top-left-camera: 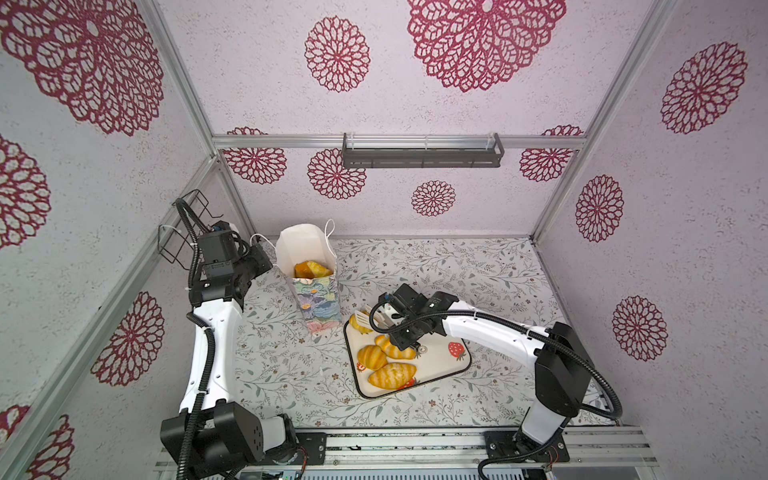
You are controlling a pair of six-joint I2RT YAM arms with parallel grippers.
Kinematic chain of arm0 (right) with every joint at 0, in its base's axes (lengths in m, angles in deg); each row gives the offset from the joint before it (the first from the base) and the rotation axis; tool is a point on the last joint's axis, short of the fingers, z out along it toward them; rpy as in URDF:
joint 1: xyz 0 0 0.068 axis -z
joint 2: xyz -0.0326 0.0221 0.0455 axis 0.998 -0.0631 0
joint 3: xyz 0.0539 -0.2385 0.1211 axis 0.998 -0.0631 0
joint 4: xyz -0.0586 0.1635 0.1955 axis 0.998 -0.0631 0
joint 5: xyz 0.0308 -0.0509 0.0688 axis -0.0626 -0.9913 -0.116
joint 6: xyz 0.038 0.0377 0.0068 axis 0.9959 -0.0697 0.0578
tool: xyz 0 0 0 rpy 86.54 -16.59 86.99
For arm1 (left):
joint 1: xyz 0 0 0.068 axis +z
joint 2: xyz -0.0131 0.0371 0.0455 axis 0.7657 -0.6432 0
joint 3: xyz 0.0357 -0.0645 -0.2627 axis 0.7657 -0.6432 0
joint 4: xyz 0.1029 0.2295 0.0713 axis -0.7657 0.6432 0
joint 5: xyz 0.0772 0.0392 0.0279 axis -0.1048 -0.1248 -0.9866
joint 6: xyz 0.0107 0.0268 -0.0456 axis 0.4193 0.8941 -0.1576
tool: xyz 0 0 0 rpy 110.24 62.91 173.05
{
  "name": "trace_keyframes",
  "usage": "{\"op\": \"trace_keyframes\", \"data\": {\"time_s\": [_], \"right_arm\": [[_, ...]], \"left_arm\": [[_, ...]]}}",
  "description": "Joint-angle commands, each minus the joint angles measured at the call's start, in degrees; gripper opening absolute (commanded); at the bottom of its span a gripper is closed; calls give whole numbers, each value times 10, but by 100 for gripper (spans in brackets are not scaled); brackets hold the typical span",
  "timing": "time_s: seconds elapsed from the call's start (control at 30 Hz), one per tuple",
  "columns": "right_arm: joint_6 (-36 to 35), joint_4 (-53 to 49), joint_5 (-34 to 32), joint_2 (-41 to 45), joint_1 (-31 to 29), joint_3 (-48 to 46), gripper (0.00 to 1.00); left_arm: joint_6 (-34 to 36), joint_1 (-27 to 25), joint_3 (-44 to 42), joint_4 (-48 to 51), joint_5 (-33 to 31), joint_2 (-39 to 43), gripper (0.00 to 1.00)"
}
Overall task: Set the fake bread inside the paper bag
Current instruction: 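Lift the striped bun with the tongs and carry it toward the bag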
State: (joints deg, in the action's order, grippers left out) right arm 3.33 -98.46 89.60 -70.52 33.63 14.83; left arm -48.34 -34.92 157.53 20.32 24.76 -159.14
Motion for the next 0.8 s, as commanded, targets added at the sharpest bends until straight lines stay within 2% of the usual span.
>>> {"op": "trace_keyframes", "data": {"time_s": [0.0,0.33,0.77], "right_arm": [[24,29,-20,47,11,6,33],[39,22,-20,87,19,35,33],[36,-3,-29,110,19,123,33]], "left_arm": [[-1,7,-6,-8,2,8,0],[1,9,-9,-9,-14,19,0],[-3,9,-9,-12,3,14,0]]}}
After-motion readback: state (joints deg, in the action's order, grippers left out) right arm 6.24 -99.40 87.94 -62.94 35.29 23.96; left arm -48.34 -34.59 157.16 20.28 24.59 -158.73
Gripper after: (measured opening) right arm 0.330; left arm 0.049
